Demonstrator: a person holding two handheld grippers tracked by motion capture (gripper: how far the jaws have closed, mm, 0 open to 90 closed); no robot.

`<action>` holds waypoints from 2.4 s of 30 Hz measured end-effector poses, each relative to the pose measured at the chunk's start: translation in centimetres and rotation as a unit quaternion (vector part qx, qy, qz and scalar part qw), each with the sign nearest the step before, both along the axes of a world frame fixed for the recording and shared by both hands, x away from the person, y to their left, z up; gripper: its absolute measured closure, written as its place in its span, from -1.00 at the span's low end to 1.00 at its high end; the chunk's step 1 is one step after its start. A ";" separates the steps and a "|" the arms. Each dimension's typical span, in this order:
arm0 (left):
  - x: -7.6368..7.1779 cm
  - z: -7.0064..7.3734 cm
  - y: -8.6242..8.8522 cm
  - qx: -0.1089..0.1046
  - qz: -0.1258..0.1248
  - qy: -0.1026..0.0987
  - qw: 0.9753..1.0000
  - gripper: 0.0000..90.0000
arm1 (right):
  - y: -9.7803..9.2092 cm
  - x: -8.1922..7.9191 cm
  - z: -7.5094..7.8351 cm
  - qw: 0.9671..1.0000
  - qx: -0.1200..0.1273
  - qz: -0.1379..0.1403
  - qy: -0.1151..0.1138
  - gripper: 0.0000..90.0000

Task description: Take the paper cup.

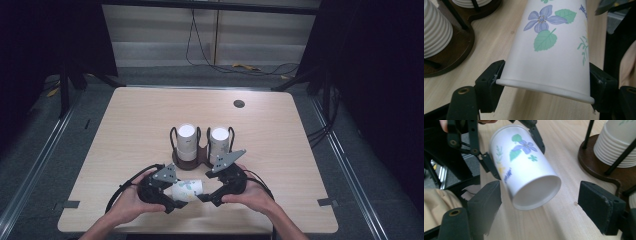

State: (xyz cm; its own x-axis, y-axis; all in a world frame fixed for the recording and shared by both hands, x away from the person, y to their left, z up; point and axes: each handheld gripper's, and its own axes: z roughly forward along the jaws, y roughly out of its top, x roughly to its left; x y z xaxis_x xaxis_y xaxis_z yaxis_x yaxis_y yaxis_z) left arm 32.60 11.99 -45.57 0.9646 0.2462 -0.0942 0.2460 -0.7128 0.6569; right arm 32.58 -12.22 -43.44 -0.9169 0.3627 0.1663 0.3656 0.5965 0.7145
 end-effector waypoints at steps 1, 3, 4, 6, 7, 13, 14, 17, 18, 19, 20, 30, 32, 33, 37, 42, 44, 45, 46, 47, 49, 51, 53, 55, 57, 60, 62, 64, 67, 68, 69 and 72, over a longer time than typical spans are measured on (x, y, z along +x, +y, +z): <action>0.0 0.0 -0.1 -0.001 -0.003 -0.002 1.000 -0.43 | 0.1 0.0 0.0 1.000 -0.002 0.002 0.002 -0.58; 0.0 0.0 -0.1 0.003 -0.006 -0.006 1.000 -0.42 | 0.1 0.0 0.0 1.000 -0.010 0.007 0.002 -0.58; 0.0 0.0 -0.1 0.003 -0.006 -0.006 1.000 -0.42 | 0.1 0.0 0.0 1.000 -0.010 0.007 0.002 -0.58; 0.0 0.2 -0.2 0.002 -0.007 -0.004 1.000 -0.42 | 0.2 0.1 0.0 1.000 -0.017 0.018 0.004 -0.58; 0.1 0.2 -0.2 0.004 -0.009 -0.008 1.000 -0.42 | 0.3 0.1 0.0 1.000 -0.021 0.021 0.005 -0.58; 0.2 0.8 -0.5 0.007 -0.012 -0.010 1.000 -0.42 | 1.2 0.3 0.1 0.998 -0.045 0.043 -0.001 -0.61; 0.2 0.8 -0.6 0.006 -0.013 -0.012 1.000 -0.42 | 1.4 0.3 0.2 0.998 -0.050 0.046 0.001 -0.61; 0.2 0.7 -0.8 0.021 -0.025 -0.010 0.999 -0.42 | 1.7 0.6 0.2 0.996 -0.062 0.056 -0.002 -0.62; 0.2 0.7 -0.8 0.021 -0.025 -0.010 0.999 -0.42 | 1.7 0.6 0.2 0.996 -0.062 0.056 -0.002 -0.62; 0.1 0.5 -0.9 0.027 -0.027 -0.011 0.999 -0.42 | 1.9 0.6 0.3 0.996 -0.073 0.059 0.003 -0.62; 0.1 0.5 -0.9 0.027 -0.027 -0.011 0.999 -0.42 | 1.9 0.6 0.3 0.996 -0.073 0.059 0.003 -0.62; -0.2 0.5 -1.5 0.030 -0.039 -0.010 0.999 -0.42 | 2.7 0.5 -0.3 0.990 -0.109 0.089 0.005 -0.62; -0.2 0.5 -1.6 0.031 -0.041 -0.012 0.999 -0.42 | 3.0 0.5 -0.3 0.988 -0.118 0.097 0.001 -0.59; -0.3 0.5 -1.6 0.032 -0.040 -0.011 0.999 -0.42 | 3.1 0.5 -0.3 0.988 -0.122 0.099 -0.002 -0.57; -0.3 0.3 -1.7 0.037 -0.043 -0.014 0.998 -0.42 | 3.5 0.4 -0.4 0.985 -0.133 0.111 -0.004 -0.51; -0.3 0.3 -1.7 0.041 -0.045 -0.011 0.998 -0.42 | 3.8 0.2 -0.6 0.982 -0.145 0.122 -0.002 -0.43; -0.4 0.2 -1.8 0.039 -0.044 -0.011 0.998 -0.42 | 3.8 0.2 -0.5 0.981 -0.148 0.122 -0.015 -0.39; -0.4 0.2 -1.8 0.040 -0.048 -0.011 0.998 -0.42 | 3.8 0.2 -0.5 0.982 -0.146 0.123 -0.011 -0.39; -0.4 0.2 -1.8 0.039 -0.049 -0.012 0.998 -0.42 | 3.8 0.2 -0.5 0.982 -0.145 0.122 -0.006 -0.38; -0.4 0.1 -1.8 0.039 -0.047 -0.014 0.998 -0.42 | 3.8 0.2 -0.6 0.982 -0.145 0.123 -0.006 -0.33; -0.4 0.1 -1.8 0.038 -0.046 -0.016 0.998 -0.43 | 3.8 0.1 -0.6 0.980 -0.151 0.130 -0.014 -0.26; -0.3 0.1 -1.7 0.035 -0.045 -0.014 0.998 -0.44 | 3.8 0.0 -0.6 0.981 -0.148 0.128 -0.015 -0.26; -0.3 0.0 -1.6 0.029 -0.042 -0.012 0.999 -0.45 | 3.7 0.0 -0.5 0.980 -0.149 0.129 -0.022 -0.25; -0.3 -0.2 -1.5 0.020 -0.045 -0.012 0.999 -0.48 | 3.6 -0.2 -0.4 0.980 -0.147 0.134 -0.027 -0.24; -0.3 -0.4 -1.3 0.013 -0.040 -0.008 0.999 -0.50 | 3.5 -0.2 -0.4 0.979 -0.146 0.136 -0.029 -0.23; -0.1 -0.5 -1.1 0.008 -0.039 -0.003 0.999 -0.53 | 3.4 -0.3 -0.3 0.980 -0.146 0.135 -0.032 -0.22; 0.0 -0.5 -0.9 -0.004 -0.033 0.000 0.999 -0.59 | 3.4 -0.3 -0.3 0.980 -0.142 0.135 -0.033 -0.22; 0.1 -0.3 -0.5 -0.024 -0.020 0.003 1.000 -0.65 | 3.2 -0.2 0.0 0.981 -0.135 0.132 -0.034 -0.21; 0.2 -0.2 -0.1 -0.046 -0.011 0.010 0.999 -0.65 | 2.8 -0.2 0.2 0.984 -0.127 0.124 -0.035 -0.21; 0.3 -0.1 0.0 -0.053 -0.006 0.012 0.998 -0.65 | 2.7 -0.1 0.3 0.984 -0.122 0.123 -0.036 -0.21; 0.3 -0.1 0.2 -0.060 -0.004 0.013 0.998 -0.65 | 2.6 -0.1 0.4 0.985 -0.122 0.119 -0.040 -0.21; 0.5 0.1 0.7 -0.079 0.002 0.018 0.997 -0.65 | 2.2 -0.2 0.7 0.986 -0.110 0.113 -0.047 -0.21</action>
